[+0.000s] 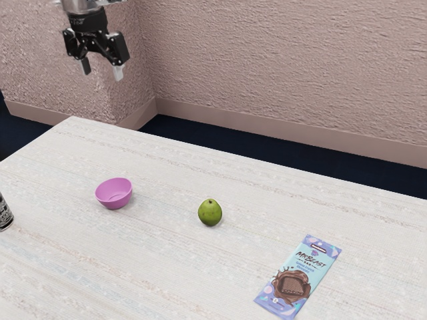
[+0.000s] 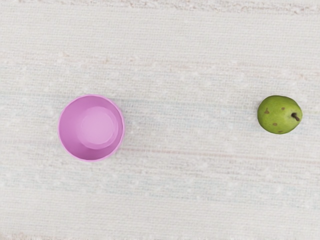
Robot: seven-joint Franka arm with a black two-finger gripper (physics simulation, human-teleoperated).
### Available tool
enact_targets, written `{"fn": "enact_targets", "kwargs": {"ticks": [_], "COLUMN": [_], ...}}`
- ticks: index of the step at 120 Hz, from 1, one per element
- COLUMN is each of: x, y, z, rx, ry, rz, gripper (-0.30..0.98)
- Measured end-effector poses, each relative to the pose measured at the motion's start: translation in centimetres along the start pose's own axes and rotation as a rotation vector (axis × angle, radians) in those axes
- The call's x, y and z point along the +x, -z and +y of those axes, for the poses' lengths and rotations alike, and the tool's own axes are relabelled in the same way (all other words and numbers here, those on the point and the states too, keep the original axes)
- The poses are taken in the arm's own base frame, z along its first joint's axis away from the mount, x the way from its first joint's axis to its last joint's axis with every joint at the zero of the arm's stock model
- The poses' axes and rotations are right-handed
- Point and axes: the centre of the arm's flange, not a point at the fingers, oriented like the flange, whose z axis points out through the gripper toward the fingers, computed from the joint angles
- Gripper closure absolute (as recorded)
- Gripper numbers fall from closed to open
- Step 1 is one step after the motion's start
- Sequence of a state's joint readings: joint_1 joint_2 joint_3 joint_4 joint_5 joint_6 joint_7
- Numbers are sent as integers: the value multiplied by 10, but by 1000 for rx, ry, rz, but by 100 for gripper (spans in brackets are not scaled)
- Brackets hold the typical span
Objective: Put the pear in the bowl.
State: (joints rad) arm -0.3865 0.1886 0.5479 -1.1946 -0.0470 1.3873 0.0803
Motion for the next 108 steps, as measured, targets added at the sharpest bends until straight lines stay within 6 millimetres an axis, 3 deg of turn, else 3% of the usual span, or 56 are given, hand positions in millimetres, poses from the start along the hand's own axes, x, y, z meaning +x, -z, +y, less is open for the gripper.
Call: {"fn": "enact_targets", "kwargs": {"ticks": [9, 17, 21, 29, 50, 58, 66, 91, 108], "x": [-1, -1, 3, 18, 38, 40, 42, 33, 30], "y": [0, -2, -13, -63, -225, -266, -295, -342, -356], "z": [8, 30, 41, 63, 108, 118, 124, 154, 178], "rx": [16, 19, 23, 26, -49, -86, -113, -143, -145], "ry": [-20, -74, -96, -134, -136, -110, -81, -64, -98], "rz": [-4, -5, -17, -78, -237, -249, -240, -141, -29], "gripper": [0, 0, 0, 0, 0, 0, 0, 0, 0]}}
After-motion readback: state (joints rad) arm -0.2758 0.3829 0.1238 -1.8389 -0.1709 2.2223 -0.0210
